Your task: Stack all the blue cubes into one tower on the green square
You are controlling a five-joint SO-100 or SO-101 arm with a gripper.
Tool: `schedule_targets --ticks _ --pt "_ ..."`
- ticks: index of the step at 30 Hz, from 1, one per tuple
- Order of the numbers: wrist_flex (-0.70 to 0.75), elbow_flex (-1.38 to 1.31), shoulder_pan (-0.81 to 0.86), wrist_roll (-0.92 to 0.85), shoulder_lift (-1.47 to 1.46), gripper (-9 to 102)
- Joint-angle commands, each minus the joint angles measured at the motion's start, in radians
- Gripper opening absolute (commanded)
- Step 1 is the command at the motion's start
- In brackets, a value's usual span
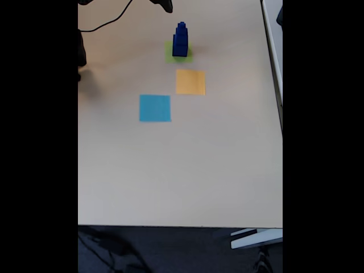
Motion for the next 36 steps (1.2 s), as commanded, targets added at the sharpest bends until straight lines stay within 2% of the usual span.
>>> schedule_targets --ticks 1,18,29,36 --pt "0.015 -0.052 0.014 -0.043 0.092 0" --pt "0.005 0.190 0.066 -0.135 0.253 0" --pt "-0.164 0.558 0.092 -0.172 0.491 0" --pt "-0.357 0.793 0.126 -0.311 0.635 0"
